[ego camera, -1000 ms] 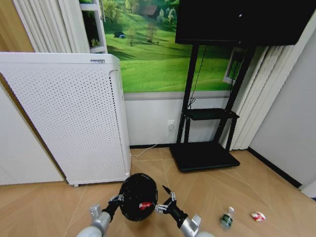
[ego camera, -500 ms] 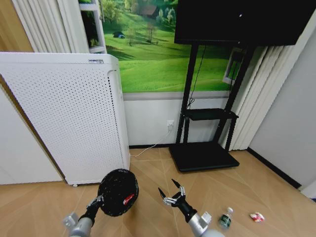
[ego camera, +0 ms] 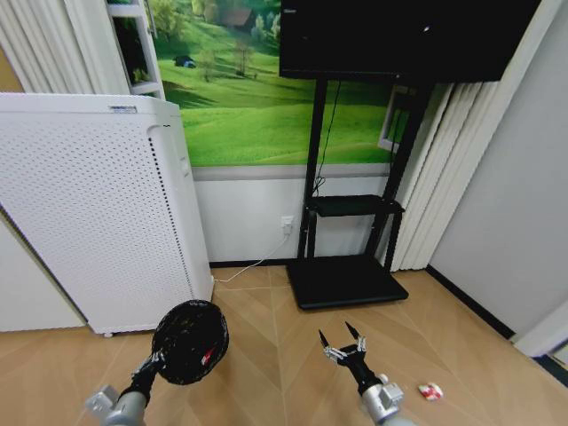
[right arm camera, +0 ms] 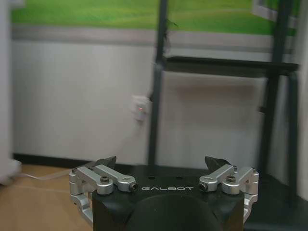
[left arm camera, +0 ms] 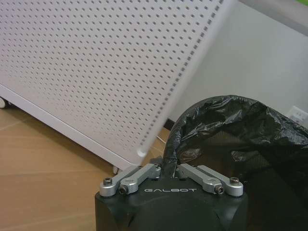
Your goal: Pick up the trash bin and place the garbage on the floor into it.
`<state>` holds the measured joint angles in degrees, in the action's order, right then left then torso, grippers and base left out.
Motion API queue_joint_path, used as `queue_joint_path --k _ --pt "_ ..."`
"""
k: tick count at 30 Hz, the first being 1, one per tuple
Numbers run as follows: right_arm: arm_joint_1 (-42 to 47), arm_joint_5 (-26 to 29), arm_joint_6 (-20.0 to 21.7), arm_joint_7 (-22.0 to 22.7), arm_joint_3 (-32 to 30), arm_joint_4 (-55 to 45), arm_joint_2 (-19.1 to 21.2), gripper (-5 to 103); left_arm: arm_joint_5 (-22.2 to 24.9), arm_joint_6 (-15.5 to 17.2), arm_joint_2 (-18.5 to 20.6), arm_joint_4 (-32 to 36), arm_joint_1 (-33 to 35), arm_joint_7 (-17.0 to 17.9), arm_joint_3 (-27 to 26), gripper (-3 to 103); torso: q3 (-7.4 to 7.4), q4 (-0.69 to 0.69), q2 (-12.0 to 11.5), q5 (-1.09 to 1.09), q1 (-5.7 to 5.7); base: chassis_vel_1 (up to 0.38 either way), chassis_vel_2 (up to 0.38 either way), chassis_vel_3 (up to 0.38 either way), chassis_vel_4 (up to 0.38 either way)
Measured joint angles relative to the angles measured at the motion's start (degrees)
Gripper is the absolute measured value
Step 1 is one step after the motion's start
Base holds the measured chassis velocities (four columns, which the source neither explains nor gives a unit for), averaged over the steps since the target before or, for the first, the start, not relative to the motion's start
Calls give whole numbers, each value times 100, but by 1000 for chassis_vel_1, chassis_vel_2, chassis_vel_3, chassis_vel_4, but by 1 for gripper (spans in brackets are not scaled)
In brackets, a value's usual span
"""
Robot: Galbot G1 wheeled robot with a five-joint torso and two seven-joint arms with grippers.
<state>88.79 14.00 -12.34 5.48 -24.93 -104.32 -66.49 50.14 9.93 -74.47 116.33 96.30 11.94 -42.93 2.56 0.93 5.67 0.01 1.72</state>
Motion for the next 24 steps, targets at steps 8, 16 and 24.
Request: queue_joint_path --k 8,16,24 --pt "-10 988 1585 673 66 374 193 100 11 -10 52 37 59 -23 -82 4 0 0 0 1 0 -107 -101 112 79" --pt "-265 1778 2180 1391 691 902 313 95 -7 -46 11 -34 32 -46 -56 4 0 -1 0 -2 0 42 42 -49 -38" --pt "-509 1981 2222 1828 857 1547 27 90 68 -52 174 -35 8 -48 -64 4 0 -1 0 -1 0 0 0 0 0"
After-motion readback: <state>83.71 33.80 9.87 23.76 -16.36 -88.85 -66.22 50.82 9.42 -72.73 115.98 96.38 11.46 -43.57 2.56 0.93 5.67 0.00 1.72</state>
